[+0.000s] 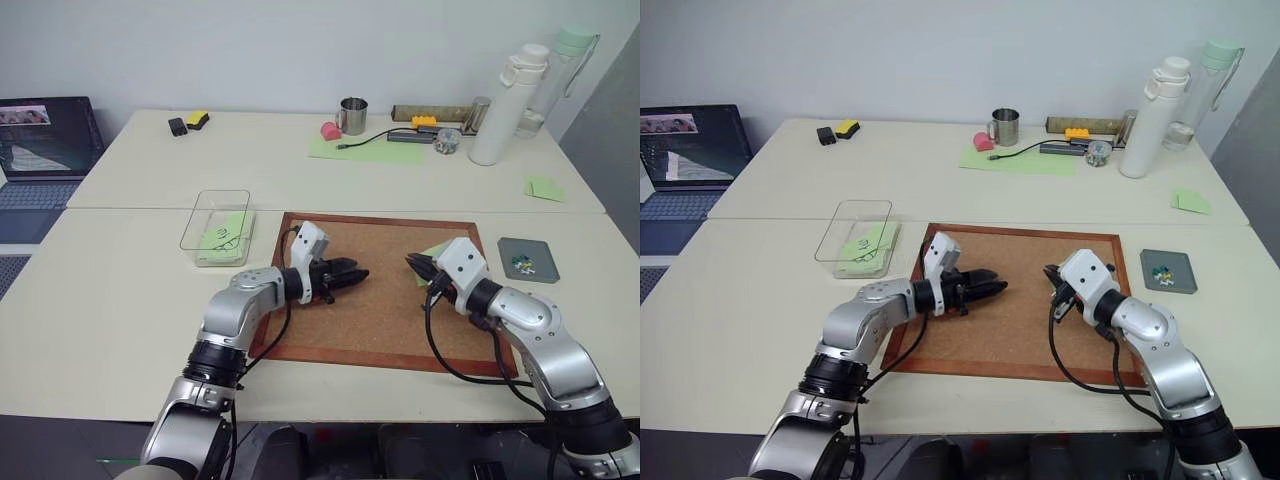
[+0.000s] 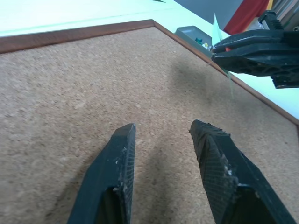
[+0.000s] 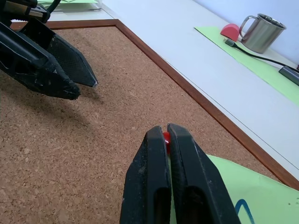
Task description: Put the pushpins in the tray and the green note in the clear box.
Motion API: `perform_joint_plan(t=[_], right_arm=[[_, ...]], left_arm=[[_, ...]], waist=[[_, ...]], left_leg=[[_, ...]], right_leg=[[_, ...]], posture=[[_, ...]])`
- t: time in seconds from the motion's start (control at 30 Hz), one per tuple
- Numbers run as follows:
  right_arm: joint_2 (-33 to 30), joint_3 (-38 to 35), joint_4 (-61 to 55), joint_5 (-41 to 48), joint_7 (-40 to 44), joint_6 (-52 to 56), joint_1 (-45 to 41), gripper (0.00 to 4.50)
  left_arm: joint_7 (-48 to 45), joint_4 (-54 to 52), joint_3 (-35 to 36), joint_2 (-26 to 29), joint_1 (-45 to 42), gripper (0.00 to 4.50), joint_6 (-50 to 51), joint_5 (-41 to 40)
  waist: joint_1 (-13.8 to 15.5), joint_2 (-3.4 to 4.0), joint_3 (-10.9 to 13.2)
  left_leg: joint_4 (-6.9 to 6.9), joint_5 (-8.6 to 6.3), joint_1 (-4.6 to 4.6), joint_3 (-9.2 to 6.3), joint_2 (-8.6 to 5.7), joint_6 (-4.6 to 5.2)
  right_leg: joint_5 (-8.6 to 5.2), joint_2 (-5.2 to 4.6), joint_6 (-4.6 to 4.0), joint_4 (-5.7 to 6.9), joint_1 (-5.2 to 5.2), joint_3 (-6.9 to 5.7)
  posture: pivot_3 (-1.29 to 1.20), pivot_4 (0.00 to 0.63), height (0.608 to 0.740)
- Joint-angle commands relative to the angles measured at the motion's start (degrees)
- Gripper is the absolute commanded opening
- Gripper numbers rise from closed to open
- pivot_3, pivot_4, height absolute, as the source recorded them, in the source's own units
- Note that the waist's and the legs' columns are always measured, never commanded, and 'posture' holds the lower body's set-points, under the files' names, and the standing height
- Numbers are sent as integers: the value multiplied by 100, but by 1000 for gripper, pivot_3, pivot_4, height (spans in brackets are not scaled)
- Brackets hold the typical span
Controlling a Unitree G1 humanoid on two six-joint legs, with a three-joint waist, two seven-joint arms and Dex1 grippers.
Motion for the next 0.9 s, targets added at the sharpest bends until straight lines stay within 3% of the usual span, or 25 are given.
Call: perform_joint_plan(t=[0.03, 0.07, 0.37, 0.87, 0.9], right_arm=[[215, -246, -435, 312, -103, 283, -264, 0], [281, -247, -498, 355, -137, 374, -313, 0], [768, -200, -971, 582, -439, 1045, -531, 0], [1029, -21, -1388, 752, -589, 1427, -546, 0], [1044, -17, -1404, 758, -590, 1444, -548, 0]], left_arm=[[-156, -569, -38, -134, 43, 2638, 162, -379], [-132, -592, -38, -174, 42, 2995, 173, -409], [236, -608, 55, -580, -79, 4393, 286, -630], [466, -239, -64, -874, -285, 4393, -106, -462], [461, -225, -53, -881, -291, 4220, -119, -467]], waist=[[6, 0, 0], [7, 0, 0], [14, 0, 0], [12, 0, 0], [12, 0, 0]], left_leg=[[0, 0, 0, -1, 1, 0], [1, 0, 0, -2, 1, 0], [2, 0, -3, -7, 0, 0], [3, 0, -4, -7, -5, 0], [3, 0, -4, -7, -5, 0]], right_leg=[[0, -2, 0, 1, -1, 0], [0, -3, 0, 1, 0, -2], [0, -5, 0, 0, 0, -5], [0, -5, 0, 0, -1, -7], [0, -4, 0, 0, -1, -8]], posture=[[0, 150, 740], [0, 150, 740], [0, 150, 740], [0, 150, 740], [0, 150, 740]])
